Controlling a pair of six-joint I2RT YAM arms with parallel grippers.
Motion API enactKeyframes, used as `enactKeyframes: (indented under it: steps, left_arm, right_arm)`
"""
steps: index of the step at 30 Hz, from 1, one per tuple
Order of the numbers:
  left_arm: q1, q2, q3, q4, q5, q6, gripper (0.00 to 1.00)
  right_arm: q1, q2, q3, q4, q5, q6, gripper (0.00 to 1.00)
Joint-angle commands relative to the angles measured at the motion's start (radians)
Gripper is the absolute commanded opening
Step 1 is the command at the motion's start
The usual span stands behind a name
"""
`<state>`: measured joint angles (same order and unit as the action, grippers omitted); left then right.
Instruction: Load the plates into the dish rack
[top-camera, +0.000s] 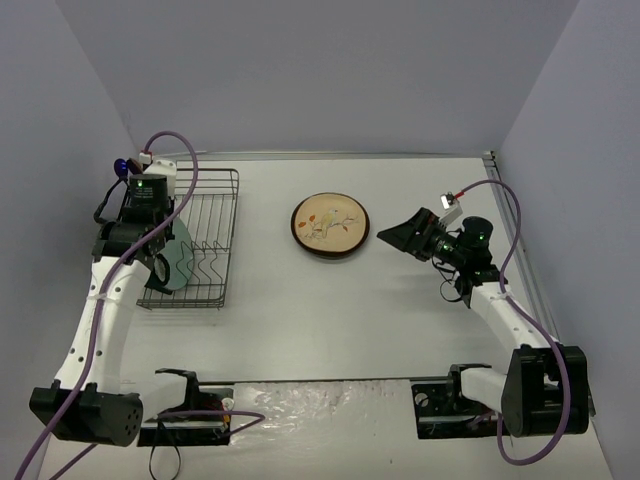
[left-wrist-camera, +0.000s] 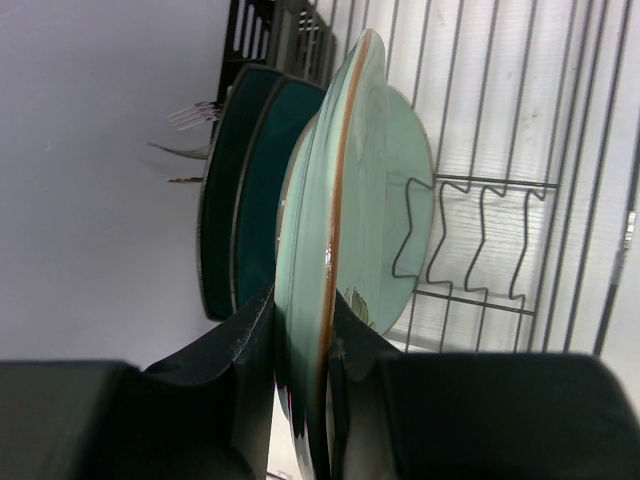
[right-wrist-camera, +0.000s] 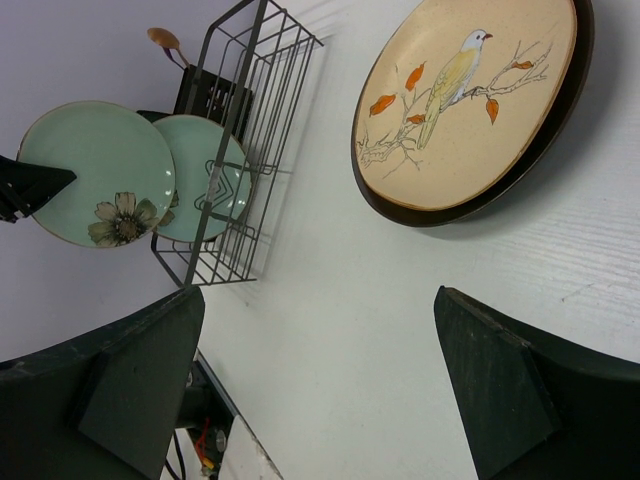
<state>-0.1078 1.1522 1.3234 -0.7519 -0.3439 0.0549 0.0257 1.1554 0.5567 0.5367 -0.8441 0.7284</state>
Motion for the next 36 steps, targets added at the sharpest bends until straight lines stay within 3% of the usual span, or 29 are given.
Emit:
enactKeyframes:
  steps: [1, 25, 29, 31, 36]
  left_arm:
    - [0.008, -0.029, 0.017, 0.163, 0.069, 0.008, 0.00]
    - [0.102, 0.085, -0.182, 0.345, 0.239, 0.003, 0.00]
    - [0.102, 0.087, -0.208, 0.368, 0.230, -0.011, 0.11]
    - [0.102, 0.089, -0.214, 0.370, 0.217, -0.017, 0.28]
    - [0.138, 0.092, -0.205, 0.359, 0.195, -0.026, 0.41]
  right_arm:
    - [-0.006, 0.003, 0.005, 0.089, -0.035, -0.011, 0.96]
    - [-0.007, 0.006, -0.002, 0.086, -0.035, -0.013, 0.95]
    - [-0.007, 0.007, 0.002, 0.085, -0.032, -0.014, 0.95]
    - [-0.006, 0.009, 0.006, 0.075, -0.025, -0.020, 0.95]
    - [-0.003, 0.010, 0.050, -0.036, 0.046, -0.078, 0.95]
